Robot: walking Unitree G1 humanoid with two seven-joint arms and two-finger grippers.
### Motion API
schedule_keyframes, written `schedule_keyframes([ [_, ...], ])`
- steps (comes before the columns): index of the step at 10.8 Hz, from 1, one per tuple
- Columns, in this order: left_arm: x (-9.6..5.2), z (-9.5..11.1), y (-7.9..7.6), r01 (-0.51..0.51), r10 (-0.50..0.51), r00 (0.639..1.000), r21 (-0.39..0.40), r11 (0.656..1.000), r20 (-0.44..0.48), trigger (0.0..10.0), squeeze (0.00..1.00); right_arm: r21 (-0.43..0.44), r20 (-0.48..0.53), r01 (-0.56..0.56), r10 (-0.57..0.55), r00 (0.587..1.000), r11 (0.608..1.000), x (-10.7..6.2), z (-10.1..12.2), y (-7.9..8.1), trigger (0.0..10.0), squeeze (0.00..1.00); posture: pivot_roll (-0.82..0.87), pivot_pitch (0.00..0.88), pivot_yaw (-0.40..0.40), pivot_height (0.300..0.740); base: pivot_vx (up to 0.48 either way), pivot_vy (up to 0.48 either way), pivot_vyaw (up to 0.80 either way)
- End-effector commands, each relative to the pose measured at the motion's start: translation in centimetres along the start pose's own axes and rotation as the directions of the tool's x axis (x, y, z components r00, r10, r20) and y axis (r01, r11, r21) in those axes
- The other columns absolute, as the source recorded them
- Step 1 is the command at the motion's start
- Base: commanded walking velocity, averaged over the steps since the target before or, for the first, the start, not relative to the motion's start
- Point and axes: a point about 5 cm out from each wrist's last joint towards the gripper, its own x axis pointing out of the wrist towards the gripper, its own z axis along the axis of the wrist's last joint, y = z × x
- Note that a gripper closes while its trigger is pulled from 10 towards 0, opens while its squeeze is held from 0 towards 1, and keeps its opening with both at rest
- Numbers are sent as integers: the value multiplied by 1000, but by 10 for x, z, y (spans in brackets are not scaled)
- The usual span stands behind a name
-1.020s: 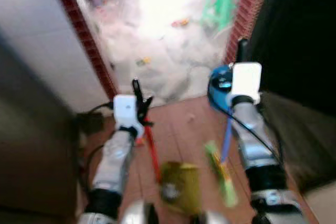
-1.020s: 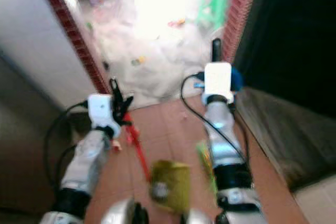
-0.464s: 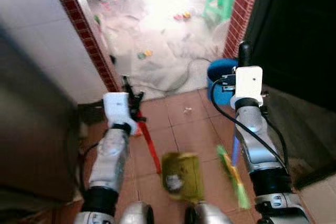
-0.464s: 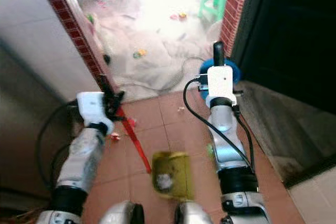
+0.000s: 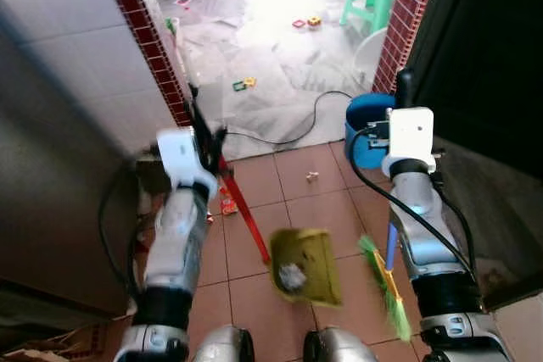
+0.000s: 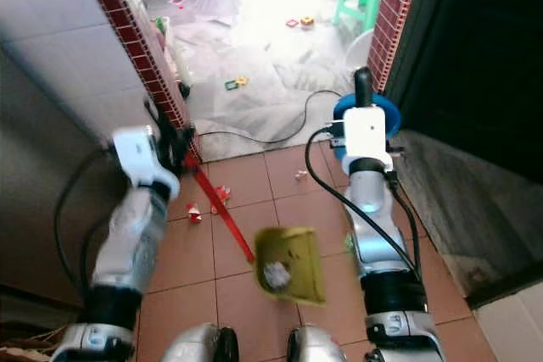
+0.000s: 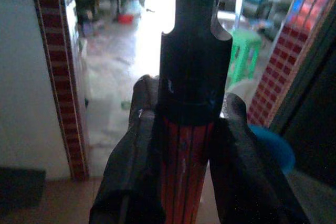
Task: Sweep floor
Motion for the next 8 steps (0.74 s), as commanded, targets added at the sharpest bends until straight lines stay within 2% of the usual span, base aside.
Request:
schedule_keyframes([
  [1, 8, 33, 1, -4, 8, 991, -30, 1000, 134, 10000, 0, -27, 16, 6, -6, 1000, 1000, 1, 2, -1, 10000, 0, -88, 69, 83, 740, 480, 0, 0],
  [3, 20, 64, -6, 16, 3, 974, -79, 997, 227, 10000, 0, -59, -17, 9, -10, 1000, 998, -1, -7, -2, 10000, 0, -90, 82, 85, 740, 480, 0, 0],
  [6, 25, 83, -5, -5, 46, 961, -151, 989, 272, 10000, 0, -100, -58, -7, 1, 998, 995, -3, -18, -2, 10000, 0, -94, 76, 74, 740, 480, 0, 0],
  [8, 27, 93, -4, -4, 57, 953, -178, 984, 296, 10000, 0, -98, -89, -4, -5, 996, 995, -5, -24, -2, 10000, 0, -95, 74, 71, 740, 480, 0, -800],
])
